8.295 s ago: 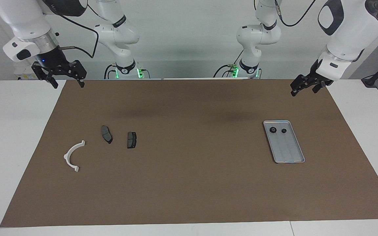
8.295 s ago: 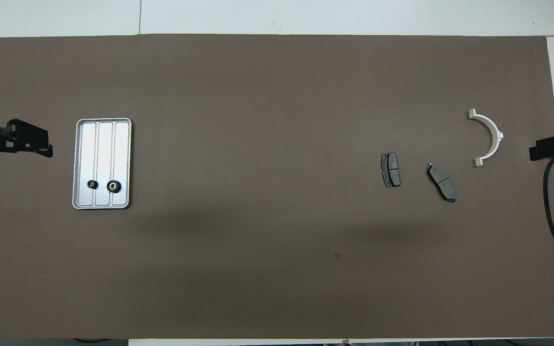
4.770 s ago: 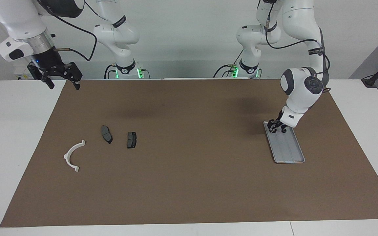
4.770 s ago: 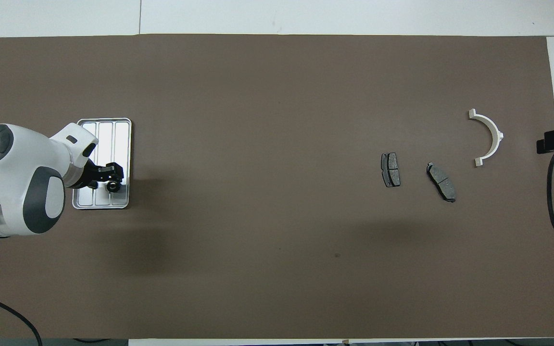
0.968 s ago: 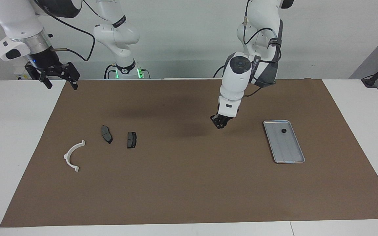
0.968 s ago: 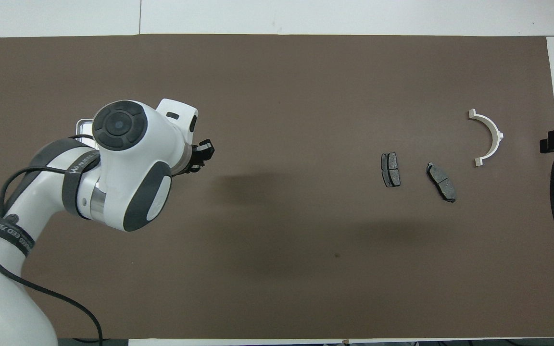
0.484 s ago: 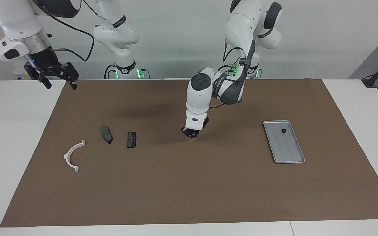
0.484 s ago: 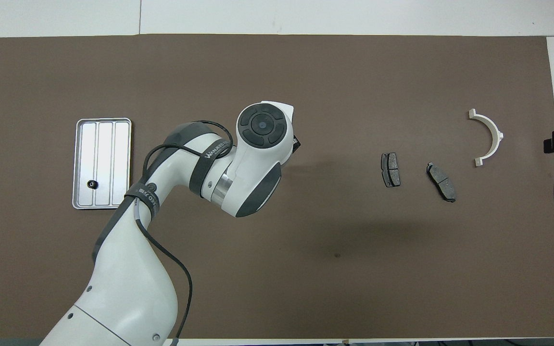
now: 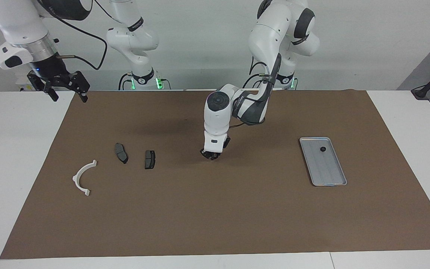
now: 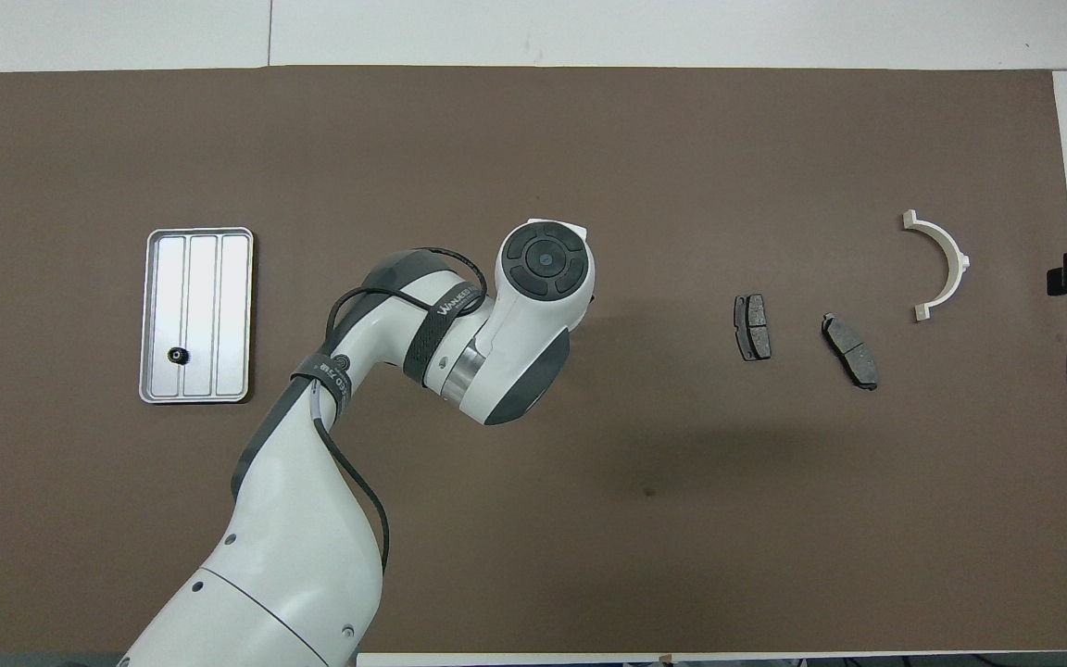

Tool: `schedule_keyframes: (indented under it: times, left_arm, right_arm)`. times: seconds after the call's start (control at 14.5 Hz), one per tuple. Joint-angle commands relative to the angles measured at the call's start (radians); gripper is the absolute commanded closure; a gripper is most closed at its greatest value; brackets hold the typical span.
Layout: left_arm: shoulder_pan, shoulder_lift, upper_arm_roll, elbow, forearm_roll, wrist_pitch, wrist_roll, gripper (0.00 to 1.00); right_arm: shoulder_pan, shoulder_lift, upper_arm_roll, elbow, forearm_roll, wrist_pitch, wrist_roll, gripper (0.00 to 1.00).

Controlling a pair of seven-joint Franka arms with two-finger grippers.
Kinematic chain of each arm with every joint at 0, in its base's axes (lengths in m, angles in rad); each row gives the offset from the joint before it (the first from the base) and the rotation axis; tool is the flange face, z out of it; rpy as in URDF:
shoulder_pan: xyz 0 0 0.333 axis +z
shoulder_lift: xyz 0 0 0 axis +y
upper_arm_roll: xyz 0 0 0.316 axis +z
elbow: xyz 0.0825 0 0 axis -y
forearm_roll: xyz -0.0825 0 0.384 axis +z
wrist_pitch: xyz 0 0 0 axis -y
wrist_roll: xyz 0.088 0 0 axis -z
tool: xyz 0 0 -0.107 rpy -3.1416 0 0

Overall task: Place bearing gear from tray to pile
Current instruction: 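Carry the gear with the left gripper toward the table center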

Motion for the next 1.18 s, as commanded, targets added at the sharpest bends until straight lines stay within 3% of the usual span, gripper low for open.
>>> schedule_keyframes:
  times: [0.0, 0.76, 0.9, 0.97, 1.11]
  left_arm:
    - [-0.018, 0.010, 0.019, -0.005, -0.012, 0.022, -0.018, 0.93]
    - [-0.020, 0.008, 0.019, -0.043, -0.009, 0.028, -0.019, 0.87]
    - [-0.020, 0.008, 0.021, -0.049, -0.007, 0.028, -0.019, 0.82]
    - [-0.020, 0.007, 0.021, -0.054, -0.006, 0.028, -0.019, 0.63]
    - [-0.020, 0.005, 0.022, -0.052, -0.004, 0.013, -0.022, 0.00]
  right_arm:
    - [-0.015, 0.004, 0.010, 0.001, -0.001, 0.012, 0.014, 0.00]
    - [-0.016, 0.002, 0.010, -0.019, -0.001, 0.021, 0.011, 0.00]
    - [-0.005, 0.018, 0.010, -0.024, 0.004, 0.052, 0.017, 0.00]
    - [-0.002, 0.027, 0.011, -0.021, 0.004, 0.064, 0.021, 0.00]
    - [0.001, 0.047, 0.013, -0.017, 0.002, 0.096, 0.021, 0.00]
